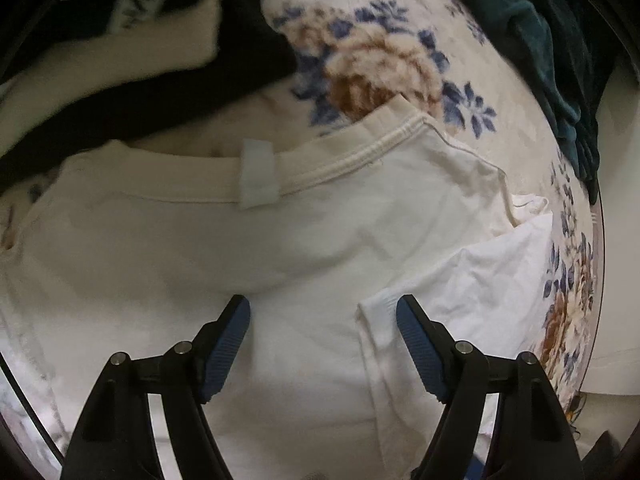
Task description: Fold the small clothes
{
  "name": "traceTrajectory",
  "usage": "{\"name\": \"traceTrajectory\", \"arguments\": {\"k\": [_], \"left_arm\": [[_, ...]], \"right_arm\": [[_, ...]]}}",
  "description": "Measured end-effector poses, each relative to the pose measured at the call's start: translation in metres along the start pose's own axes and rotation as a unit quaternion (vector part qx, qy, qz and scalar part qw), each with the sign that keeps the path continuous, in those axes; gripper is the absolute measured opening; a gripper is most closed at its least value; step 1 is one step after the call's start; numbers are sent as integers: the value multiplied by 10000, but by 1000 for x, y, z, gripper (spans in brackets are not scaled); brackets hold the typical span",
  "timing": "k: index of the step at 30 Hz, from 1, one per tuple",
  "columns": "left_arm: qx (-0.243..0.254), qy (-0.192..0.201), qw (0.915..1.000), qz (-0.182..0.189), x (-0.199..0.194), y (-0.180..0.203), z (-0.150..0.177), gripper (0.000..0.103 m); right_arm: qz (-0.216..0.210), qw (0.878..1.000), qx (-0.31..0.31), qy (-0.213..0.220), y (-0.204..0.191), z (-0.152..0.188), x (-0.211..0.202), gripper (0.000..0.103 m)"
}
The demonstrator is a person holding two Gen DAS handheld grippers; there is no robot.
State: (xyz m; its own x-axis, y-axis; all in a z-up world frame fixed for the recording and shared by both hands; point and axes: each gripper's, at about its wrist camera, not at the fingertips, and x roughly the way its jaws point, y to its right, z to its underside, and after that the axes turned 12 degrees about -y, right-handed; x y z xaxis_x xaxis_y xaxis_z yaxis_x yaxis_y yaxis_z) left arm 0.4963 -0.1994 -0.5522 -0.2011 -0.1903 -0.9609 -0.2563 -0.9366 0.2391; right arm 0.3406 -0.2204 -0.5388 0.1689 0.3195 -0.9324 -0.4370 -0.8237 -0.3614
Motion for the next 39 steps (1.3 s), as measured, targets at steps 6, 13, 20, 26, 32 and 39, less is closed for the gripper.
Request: {"name": "traceTrajectory", "arguments": {"k": [6,13,20,26,32,39], "left_arm": [[148,-184,9994,-240,16,-5,2,74],[345,69,9970,-687,13,7,-4,74],[-419,723,9955,-457,-52,-37,46,92],[-2053,780,9755,125,-71,-140,161,93],[-4776,630,8595,1709,-47,-268,291,93],[-5271,1387,7863,2911,-24,-309,291,75]], "right_arm": [[150,9997,-107,-144,-6,-1,12,39],[118,9984,-35,-560,-6,11,22,27],[1431,9887,229,-389,0,7,-7,84],[1906,9813,27,-271,-19,12,-24,97],[1819,9815,-266,-539,-57,23,3,97],[1856,9793,-312,-744,-74,31,29,97]]}}
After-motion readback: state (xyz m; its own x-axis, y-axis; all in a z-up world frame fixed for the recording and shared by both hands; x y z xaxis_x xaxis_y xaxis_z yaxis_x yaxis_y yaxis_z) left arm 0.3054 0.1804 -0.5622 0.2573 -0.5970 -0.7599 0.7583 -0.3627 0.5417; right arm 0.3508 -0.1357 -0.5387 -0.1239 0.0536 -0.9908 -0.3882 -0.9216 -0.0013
